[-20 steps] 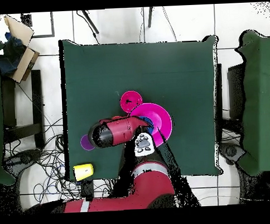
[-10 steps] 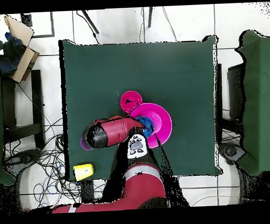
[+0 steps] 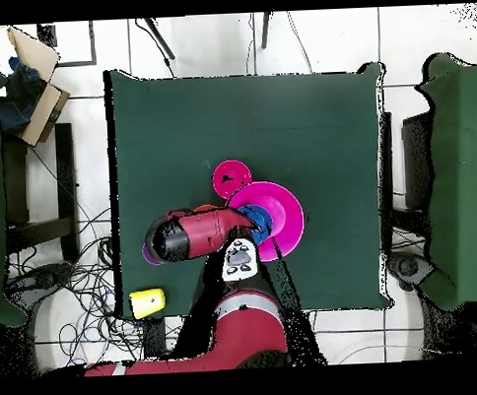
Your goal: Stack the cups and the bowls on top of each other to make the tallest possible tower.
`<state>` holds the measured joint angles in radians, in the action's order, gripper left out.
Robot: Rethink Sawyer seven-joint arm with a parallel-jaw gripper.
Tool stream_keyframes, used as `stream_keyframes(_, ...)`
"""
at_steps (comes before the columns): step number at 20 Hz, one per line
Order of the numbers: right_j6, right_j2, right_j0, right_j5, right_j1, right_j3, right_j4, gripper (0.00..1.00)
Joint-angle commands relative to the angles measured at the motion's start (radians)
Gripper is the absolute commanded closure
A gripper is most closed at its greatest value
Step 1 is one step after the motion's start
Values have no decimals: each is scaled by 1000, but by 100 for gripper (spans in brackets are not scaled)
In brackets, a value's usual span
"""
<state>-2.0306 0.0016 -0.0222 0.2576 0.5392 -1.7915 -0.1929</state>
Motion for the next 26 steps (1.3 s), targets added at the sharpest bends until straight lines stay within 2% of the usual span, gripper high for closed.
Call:
stream_keyframes(1,-184,25,52,-129,-88,46,40,0)
stream_keyframes(7,-198,-3,97,-193,-137,50,71,0)
stream_keyframes(12,-193,-20,128,-205,-151,52,109,0)
stream_keyframes(26,-165,-31,104,-326,-228,37,100,0)
